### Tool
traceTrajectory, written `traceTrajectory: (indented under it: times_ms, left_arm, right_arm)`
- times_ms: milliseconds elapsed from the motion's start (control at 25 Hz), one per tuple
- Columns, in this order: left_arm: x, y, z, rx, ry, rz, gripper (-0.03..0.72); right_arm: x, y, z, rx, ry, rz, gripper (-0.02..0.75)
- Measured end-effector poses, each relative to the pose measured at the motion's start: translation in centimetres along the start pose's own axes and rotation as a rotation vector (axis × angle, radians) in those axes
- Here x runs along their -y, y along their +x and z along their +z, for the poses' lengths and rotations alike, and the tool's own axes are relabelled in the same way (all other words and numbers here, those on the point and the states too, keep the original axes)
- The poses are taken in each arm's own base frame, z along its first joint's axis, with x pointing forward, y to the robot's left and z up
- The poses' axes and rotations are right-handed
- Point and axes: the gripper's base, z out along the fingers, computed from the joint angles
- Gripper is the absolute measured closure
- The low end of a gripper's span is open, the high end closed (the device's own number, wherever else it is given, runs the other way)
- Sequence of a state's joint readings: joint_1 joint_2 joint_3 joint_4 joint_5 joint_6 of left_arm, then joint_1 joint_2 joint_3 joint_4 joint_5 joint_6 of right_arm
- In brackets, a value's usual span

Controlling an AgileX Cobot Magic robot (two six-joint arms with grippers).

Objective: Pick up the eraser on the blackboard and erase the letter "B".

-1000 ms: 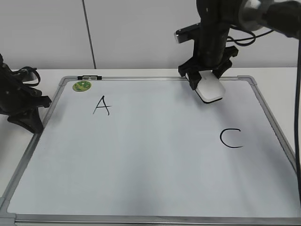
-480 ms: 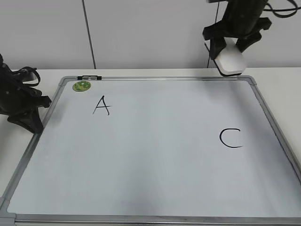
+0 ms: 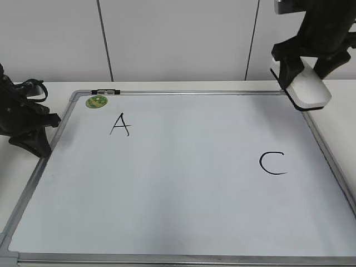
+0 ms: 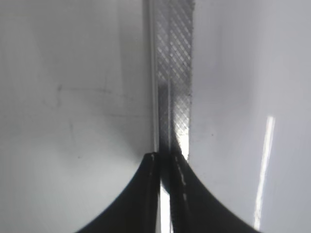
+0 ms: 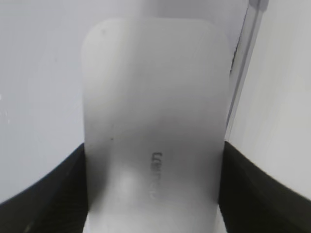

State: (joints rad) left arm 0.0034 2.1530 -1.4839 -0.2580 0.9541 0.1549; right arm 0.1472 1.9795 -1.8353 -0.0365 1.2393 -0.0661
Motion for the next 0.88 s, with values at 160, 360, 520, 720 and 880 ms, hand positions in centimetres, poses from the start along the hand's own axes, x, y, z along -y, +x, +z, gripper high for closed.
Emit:
traceTrajectory:
  times_ms: [160, 360, 520, 720, 880]
  left_arm:
    - [0.0, 0.0, 0.0, 0.000, 0.000, 0.000, 0.678]
    - [0.0, 0.0, 0.0, 0.000, 0.001, -0.001, 0.678]
    - [0.0, 0.0, 0.0, 0.000, 0.001, -0.001, 0.678]
    - [0.0, 0.0, 0.0, 0.000, 0.003, -0.002, 0.678]
    - [0.0, 0.0, 0.0, 0.001, 0.004, -0.003, 0.678]
  right_arm:
    - [0.5, 2.8, 0.8, -0.065, -0.001, 0.016, 0.201]
    - [2.8, 6.0, 2.9, -0.086, -0.003, 0.095, 0.201]
    - [4.3, 7.6, 5.0, -0.076, -0.026, 0.173, 0.201]
    - [4.5, 7.5, 6.2, -0.059, -0.037, 0.191, 0.201]
    - [4.4, 7.4, 8.0, -0.079, -0.060, 0.185, 0.199]
